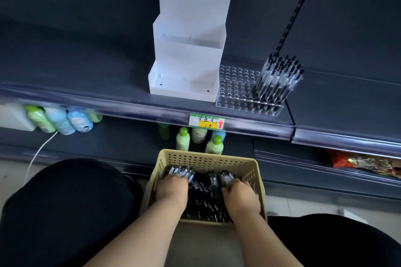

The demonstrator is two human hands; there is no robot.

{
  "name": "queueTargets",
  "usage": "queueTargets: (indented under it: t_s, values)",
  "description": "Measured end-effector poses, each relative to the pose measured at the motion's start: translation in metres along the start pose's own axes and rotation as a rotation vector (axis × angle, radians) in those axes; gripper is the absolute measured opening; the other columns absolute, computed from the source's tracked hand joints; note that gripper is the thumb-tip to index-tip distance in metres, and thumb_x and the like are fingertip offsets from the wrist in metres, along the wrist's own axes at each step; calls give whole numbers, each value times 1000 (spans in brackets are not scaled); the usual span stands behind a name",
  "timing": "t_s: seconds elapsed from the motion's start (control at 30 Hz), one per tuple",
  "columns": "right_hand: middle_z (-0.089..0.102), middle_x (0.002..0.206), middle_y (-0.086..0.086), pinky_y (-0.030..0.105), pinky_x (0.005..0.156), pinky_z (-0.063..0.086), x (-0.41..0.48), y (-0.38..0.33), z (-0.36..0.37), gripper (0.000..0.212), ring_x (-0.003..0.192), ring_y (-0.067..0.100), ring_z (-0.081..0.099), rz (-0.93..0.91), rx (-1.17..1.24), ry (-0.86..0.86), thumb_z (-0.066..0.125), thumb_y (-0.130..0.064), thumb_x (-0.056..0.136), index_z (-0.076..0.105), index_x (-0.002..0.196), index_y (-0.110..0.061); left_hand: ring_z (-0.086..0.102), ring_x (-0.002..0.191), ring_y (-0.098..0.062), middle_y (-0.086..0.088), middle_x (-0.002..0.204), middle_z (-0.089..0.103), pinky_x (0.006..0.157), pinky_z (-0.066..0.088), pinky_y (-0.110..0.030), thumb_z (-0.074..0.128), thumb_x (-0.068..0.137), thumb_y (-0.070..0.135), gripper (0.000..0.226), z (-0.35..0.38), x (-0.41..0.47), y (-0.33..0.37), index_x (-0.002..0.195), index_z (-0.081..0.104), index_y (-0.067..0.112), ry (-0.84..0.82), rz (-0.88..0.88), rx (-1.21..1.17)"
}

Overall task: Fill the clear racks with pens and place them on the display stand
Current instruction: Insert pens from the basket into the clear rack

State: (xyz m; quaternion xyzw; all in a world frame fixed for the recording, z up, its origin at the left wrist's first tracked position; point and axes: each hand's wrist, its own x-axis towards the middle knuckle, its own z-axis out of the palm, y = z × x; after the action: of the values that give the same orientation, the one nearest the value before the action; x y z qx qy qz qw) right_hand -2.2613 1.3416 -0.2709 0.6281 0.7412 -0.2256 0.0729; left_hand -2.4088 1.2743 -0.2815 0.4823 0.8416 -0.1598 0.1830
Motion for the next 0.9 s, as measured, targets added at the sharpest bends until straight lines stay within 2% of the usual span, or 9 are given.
queueTargets:
  t_s: [0.17, 0.4, 0.47, 0.53, 0.6, 0.7, 0.77, 0.83, 0.9]
  values:
    - [61, 111, 3, 32, 70, 33, 14, -4, 4, 26, 99, 23, 59, 95, -54, -38, 46, -27, 93, 53, 116, -16, 42, 126, -25, -7, 137, 44, 99, 37, -39, 46, 89, 4, 44, 6, 11, 10, 132, 49, 15, -50, -29, 81]
    - [63, 111, 5, 29, 69, 41, 19, -8, -8, 26, 98, 24, 60, 112, -97, -129, 53, -14, 88, 57, 113, -13, 55, 117, -22, -5, 128, 55, 90, 45, -32, 47, 86, -2, 44, 3, 10, 7, 125, 54, 17, -23, -64, -48]
    - [61, 114, 5, 28, 71, 42, 16, -7, -11, 28, 99, 24, 59, 91, -96, -168, 55, -16, 88, 55, 116, -12, 56, 114, -22, -3, 124, 58, 92, 44, -32, 46, 90, 5, 39, 1, 5, 3, 124, 53, 22, 8, -72, -147]
    - [59, 112, 5, 27, 70, 42, 11, -5, -16, 31, 97, 23, 58, 75, -84, -207, 57, -19, 88, 53, 118, -12, 58, 109, -23, -1, 116, 61, 92, 42, -31, 47, 94, 21, 23, -2, 1, 0, 115, 56, 24, 62, -57, -270]
    - [57, 102, 5, 26, 69, 42, 5, -2, -20, 31, 87, 21, 54, 44, -62, -237, 59, -22, 87, 53, 115, -10, 59, 101, -21, 2, 107, 63, 85, 42, -28, 50, 92, 33, 17, -6, -8, -2, 103, 58, 23, 131, -25, -401]
    - [54, 85, 3, 22, 64, 41, -6, -1, -26, 23, 75, 17, 51, -18, 82, -271, 59, -24, 86, 58, 102, -8, 59, 79, -15, 8, 90, 64, 66, 43, -25, 54, 88, 35, 12, -13, -21, -4, 98, 57, 28, 234, 29, -579]
    - [49, 68, 1, 22, 55, 37, -17, -2, -32, 13, 62, 14, 46, -46, 243, -281, 58, -22, 85, 56, 81, -10, 55, 68, -12, 11, 79, 61, 54, 40, -23, 56, 86, 33, 15, -20, -31, -6, 101, 56, 34, 287, 49, -665]
    - [39, 56, 1, 25, 52, 31, -25, -5, -36, 29, 52, 14, 36, -92, 377, -280, 55, -18, 85, 43, 60, -15, 52, 63, -6, 15, 73, 58, 47, 34, -16, 58, 86, 33, 19, -25, -38, -8, 105, 58, 36, 333, 57, -749]
    - [30, 51, -1, 25, 49, 26, -36, -8, -42, 39, 47, 13, 28, -158, 467, -246, 52, -16, 84, 32, 51, -19, 50, 64, -1, 19, 73, 55, 45, 28, -5, 62, 85, 32, 21, -31, -47, -9, 106, 62, 34, 369, 54, -841]
